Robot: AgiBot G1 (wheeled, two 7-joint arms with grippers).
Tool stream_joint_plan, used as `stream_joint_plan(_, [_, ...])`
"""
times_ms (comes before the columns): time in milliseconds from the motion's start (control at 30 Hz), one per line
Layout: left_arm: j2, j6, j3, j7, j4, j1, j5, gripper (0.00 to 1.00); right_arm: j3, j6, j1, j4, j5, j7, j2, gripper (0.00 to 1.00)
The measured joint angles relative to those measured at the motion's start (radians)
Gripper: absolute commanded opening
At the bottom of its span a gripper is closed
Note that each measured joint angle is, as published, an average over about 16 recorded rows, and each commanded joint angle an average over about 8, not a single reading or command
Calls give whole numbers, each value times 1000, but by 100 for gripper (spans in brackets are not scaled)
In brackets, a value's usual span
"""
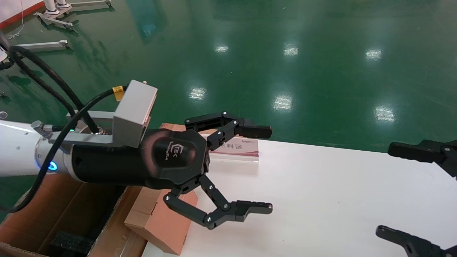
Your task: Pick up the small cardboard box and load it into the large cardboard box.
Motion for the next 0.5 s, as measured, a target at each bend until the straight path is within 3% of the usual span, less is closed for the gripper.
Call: stream_joint_plan(500, [-5,-2,1,-1,-4,-2,9,100,0,0,0,0,0,0,0,100])
